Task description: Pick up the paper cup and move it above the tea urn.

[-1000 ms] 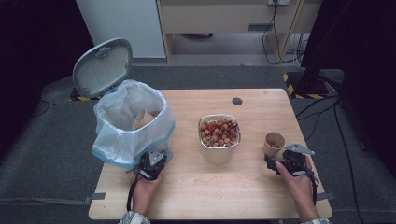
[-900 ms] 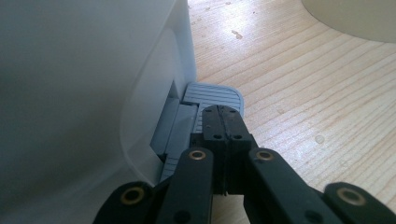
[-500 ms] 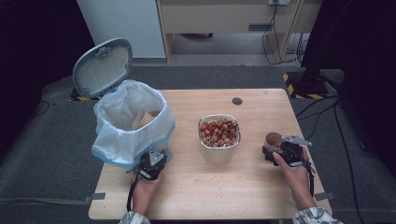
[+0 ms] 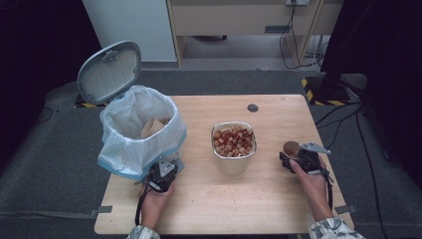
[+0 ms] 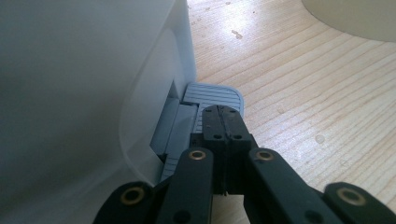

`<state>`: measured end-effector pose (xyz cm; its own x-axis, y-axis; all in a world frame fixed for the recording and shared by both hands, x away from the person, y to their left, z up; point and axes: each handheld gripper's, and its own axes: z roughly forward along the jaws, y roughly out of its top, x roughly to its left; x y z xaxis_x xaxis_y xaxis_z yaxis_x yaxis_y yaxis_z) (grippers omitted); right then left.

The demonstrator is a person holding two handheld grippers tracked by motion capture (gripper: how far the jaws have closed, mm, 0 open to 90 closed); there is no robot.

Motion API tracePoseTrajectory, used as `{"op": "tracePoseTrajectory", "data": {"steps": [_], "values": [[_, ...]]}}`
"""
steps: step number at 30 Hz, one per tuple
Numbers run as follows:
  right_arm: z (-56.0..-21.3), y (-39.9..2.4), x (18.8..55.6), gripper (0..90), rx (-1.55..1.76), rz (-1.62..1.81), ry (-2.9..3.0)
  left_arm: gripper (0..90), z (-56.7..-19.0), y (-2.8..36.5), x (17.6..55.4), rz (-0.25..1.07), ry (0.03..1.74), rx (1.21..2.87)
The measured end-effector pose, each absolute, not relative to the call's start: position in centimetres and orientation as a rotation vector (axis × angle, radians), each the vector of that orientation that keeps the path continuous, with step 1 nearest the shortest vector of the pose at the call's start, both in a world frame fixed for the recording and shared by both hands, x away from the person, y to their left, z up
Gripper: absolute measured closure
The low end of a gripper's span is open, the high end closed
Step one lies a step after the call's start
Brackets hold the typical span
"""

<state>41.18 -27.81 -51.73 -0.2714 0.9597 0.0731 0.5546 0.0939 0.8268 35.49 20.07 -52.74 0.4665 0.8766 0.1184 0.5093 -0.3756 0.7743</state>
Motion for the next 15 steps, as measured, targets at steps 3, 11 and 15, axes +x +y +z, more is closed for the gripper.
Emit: {"op": "tracePoseTrajectory", "data": {"steps": [3,11,15], "values": [[-51.82,-27.75,41.28,21.9,1.468,1.073,1.882,89.3,-52.74,20.06,35.49,0.698,1.148,2.040],[-51.84,-27.73,41.29,26.5,1.427,1.079,1.894,89.3,-52.74,20.07,35.49,0.697,1.149,2.040],[-51.78,-27.91,41.23,28.8,1.406,1.088,1.908,89.3,-52.74,20.07,35.49,0.696,1.150,2.039]]}}
